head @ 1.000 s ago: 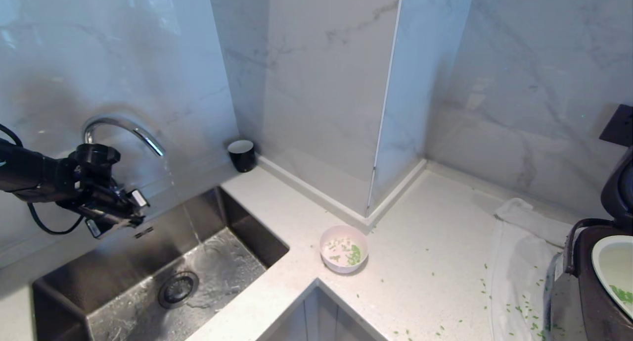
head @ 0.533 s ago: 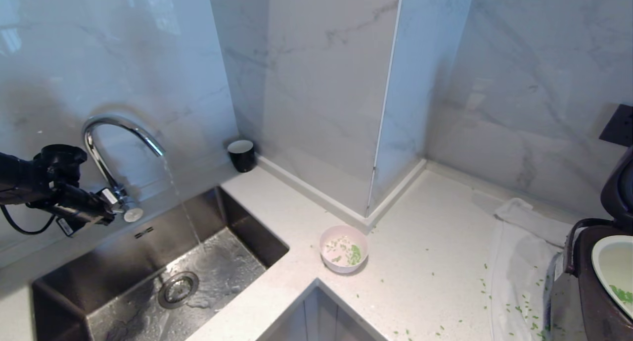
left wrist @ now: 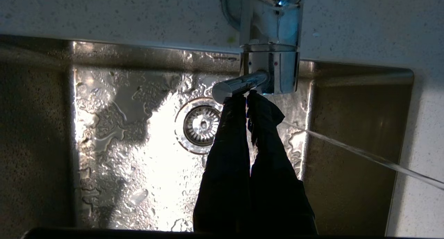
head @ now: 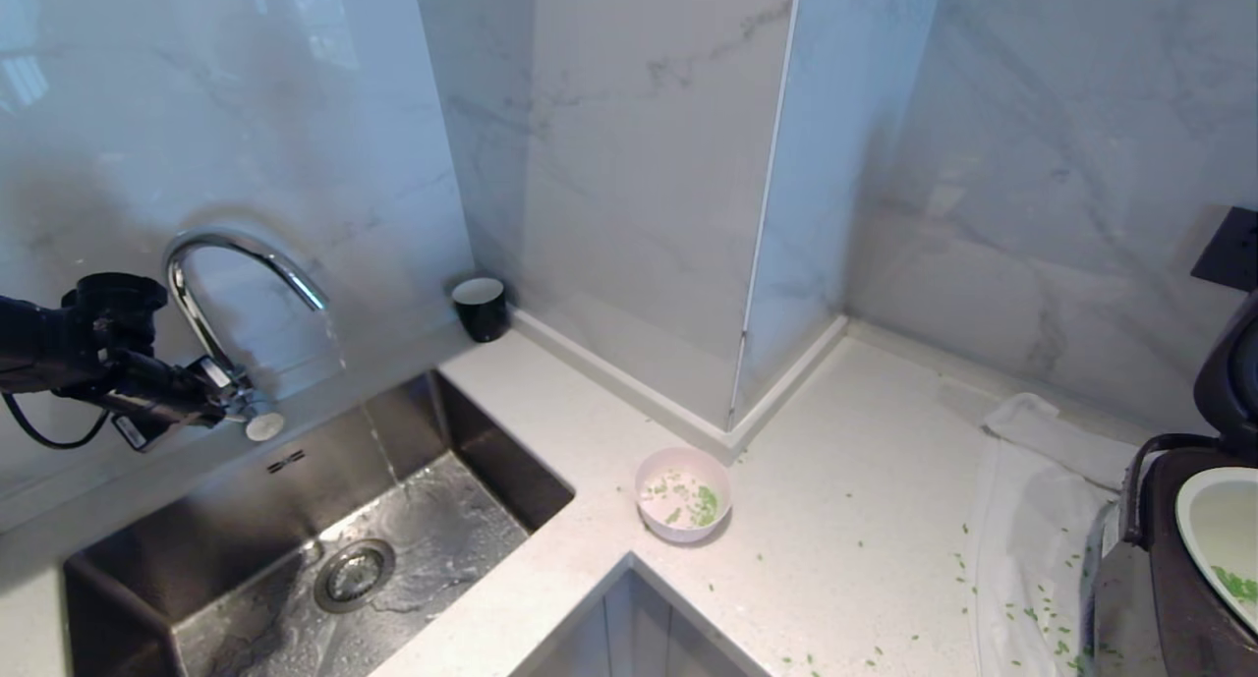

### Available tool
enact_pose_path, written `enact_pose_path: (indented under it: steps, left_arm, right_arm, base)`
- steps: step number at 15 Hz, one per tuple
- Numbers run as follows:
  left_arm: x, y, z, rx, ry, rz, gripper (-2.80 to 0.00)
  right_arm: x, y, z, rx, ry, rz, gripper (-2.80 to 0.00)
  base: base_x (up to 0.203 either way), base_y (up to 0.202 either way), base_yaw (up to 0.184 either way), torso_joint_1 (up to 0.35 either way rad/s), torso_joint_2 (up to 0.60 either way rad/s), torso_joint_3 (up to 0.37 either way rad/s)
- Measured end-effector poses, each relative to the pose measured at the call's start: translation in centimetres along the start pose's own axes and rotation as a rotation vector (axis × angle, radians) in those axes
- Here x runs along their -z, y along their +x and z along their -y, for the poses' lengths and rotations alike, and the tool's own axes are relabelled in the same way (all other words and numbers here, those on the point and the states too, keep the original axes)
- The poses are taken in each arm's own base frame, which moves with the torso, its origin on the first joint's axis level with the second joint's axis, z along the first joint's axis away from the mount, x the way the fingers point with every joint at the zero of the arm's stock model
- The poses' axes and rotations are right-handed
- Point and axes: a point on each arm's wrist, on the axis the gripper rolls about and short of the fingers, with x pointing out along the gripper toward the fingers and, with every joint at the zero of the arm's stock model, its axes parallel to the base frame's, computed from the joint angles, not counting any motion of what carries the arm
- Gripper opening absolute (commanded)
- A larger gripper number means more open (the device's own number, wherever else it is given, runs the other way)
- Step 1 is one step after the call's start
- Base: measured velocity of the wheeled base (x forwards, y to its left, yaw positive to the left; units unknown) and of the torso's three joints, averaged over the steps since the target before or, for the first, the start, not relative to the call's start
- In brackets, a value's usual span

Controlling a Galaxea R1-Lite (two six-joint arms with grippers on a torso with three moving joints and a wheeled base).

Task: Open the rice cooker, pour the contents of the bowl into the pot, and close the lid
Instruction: Turn off the tap

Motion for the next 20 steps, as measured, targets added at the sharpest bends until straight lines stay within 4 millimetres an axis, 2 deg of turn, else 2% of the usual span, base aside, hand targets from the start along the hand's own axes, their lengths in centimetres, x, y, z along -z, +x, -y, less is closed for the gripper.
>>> enact_pose_path:
  steps: [8,12,16,20]
  left_arm:
    - [-1.0,0.0,-0.1,0.007,-0.021,0.029,-2.80]
    - [-0.8,-0.2,0.0,0.008,-0.023,0.027,-2.80]
    - [1.5,-1.3,0.2,0.040,0.003,-0.062,-2.80]
    - [4.7,-5.0,2.0,0.123,0.061,-0.141,-2.80]
  right_arm:
    - [0.0,0.0,0.0,0.000,0.000,0.000,-2.80]
    - [0.0,0.0,0.0,0.000,0.000,0.000,-2.80]
    - [0.0,0.0,0.0,0.000,0.000,0.000,-2.80]
    - [0.0,0.0,0.0,0.000,0.000,0.000,-2.80]
  base:
    - [0.000,0.000,0.000,0.000,0.00,0.000]
    - [0.000,0.000,0.000,0.000,0.00,0.000]
    - [0.000,0.000,0.000,0.000,0.00,0.000]
    - [0.000,0.000,0.000,0.000,0.00,0.000]
